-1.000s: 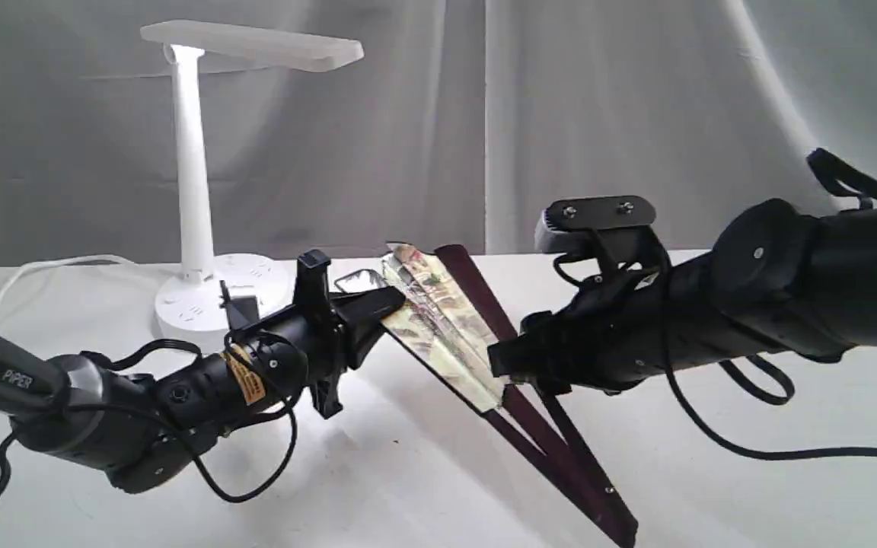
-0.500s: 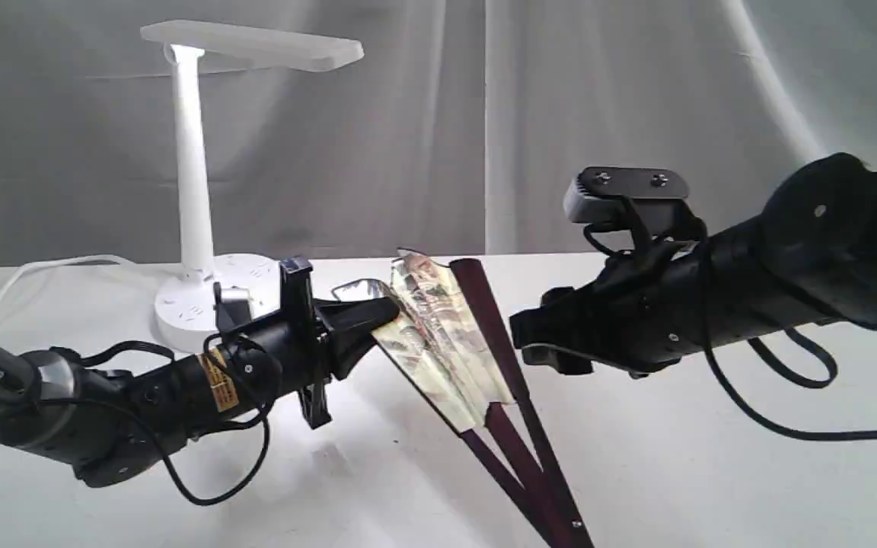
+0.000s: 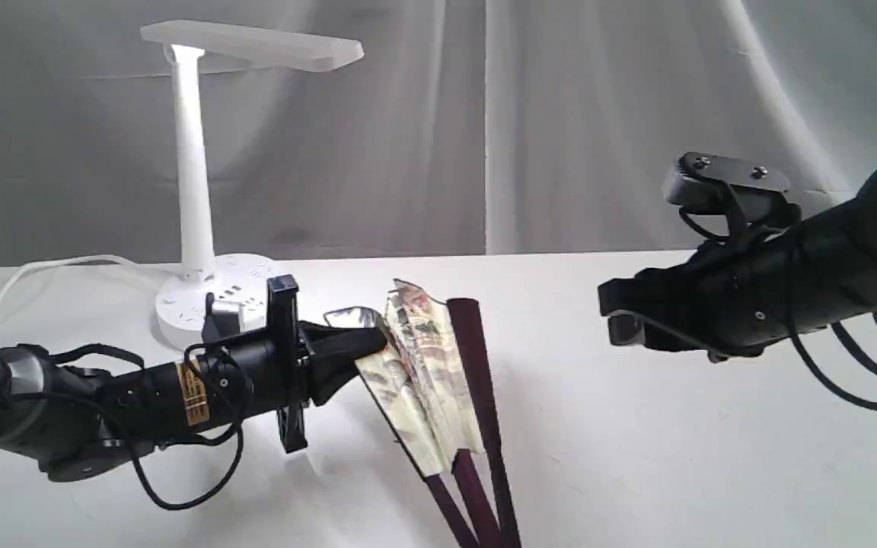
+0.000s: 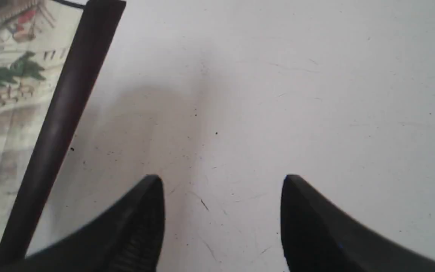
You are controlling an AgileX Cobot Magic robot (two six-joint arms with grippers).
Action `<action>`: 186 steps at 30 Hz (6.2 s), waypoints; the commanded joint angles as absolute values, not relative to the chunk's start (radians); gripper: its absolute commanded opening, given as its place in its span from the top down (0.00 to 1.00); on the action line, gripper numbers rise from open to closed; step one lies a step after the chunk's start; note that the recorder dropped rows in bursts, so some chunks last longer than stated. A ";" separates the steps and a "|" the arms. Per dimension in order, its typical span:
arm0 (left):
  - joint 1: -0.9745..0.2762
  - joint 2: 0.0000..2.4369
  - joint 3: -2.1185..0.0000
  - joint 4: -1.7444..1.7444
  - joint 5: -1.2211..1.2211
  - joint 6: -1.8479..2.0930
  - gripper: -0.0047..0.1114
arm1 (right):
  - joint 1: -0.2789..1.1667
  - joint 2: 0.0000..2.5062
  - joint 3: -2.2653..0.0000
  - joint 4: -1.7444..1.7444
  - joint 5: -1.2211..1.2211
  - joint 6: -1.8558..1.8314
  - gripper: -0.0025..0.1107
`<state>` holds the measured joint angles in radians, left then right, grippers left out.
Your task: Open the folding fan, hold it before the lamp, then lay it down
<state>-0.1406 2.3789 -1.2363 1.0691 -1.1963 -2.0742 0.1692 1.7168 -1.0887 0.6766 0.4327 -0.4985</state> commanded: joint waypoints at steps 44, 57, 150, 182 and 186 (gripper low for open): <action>-0.138 2.207 -1.236 1.258 -1.221 -2.126 0.96 | 0.027 1.822 -1.072 0.708 0.478 -0.587 0.98; -0.138 2.207 -1.236 1.230 -1.221 -2.138 0.96 | -0.174 1.842 -1.282 0.432 0.652 -0.220 0.98; -0.138 2.207 -1.236 1.266 -1.221 -2.136 0.96 | 0.127 1.735 -0.995 0.419 -0.289 -0.205 0.98; -0.138 2.207 -1.236 1.257 -1.221 -2.113 0.96 | -0.053 2.095 -0.924 -1.104 -1.195 1.133 0.98; -0.138 2.207 -1.236 1.257 -1.221 -2.113 0.96 | -0.069 2.149 -1.049 -1.378 -1.221 1.357 0.98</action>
